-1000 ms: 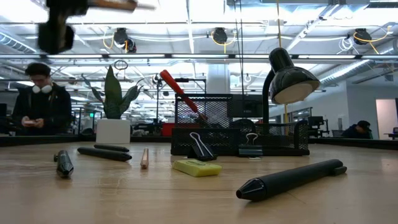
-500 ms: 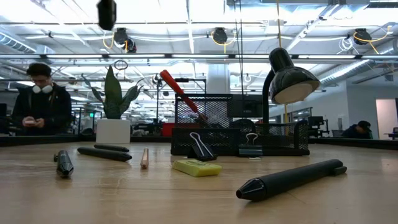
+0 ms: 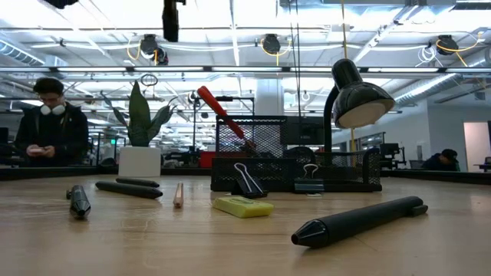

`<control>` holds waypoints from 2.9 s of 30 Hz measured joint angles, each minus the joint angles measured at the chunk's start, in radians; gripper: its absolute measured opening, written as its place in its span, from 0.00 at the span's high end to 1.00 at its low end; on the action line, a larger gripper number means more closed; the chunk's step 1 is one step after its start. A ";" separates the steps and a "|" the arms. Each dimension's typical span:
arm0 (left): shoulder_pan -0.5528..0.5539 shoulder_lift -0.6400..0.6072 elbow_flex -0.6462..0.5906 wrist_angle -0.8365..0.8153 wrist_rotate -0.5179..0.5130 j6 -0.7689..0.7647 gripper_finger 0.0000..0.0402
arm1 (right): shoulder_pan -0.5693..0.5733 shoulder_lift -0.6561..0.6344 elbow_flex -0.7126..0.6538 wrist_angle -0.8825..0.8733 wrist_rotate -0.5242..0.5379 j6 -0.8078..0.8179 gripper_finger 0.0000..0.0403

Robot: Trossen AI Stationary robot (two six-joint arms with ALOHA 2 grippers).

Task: Pick and place office supplies into organizer
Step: Put the left yellow pencil into the black desk organizer

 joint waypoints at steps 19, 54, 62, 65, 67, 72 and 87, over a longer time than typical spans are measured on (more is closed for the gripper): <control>0.055 0.000 0.475 -0.602 0.120 0.161 0.92 | 0.000 0.000 0.000 -0.119 0.103 0.045 0.83; 0.057 0.029 0.497 -0.743 0.088 0.463 0.92 | 0.000 0.000 0.000 -0.427 0.135 0.208 0.83; 0.064 0.029 0.497 -0.743 0.087 0.511 0.92 | 0.000 0.000 0.000 -0.456 0.135 0.210 0.83; 0.063 0.029 0.497 -0.741 0.087 0.530 0.92 | 0.000 0.000 0.000 -0.457 0.135 0.210 0.83; 0.063 0.029 0.497 -0.742 0.087 0.542 0.92 | 0.000 0.000 0.000 -0.457 0.135 0.211 0.83; 0.063 0.029 0.497 -0.742 0.088 0.554 0.92 | 0.000 0.000 0.000 -0.457 0.135 0.210 0.83; 0.063 0.029 0.497 -0.741 0.089 0.551 0.92 | 0.000 0.000 0.000 -0.457 0.135 0.211 0.83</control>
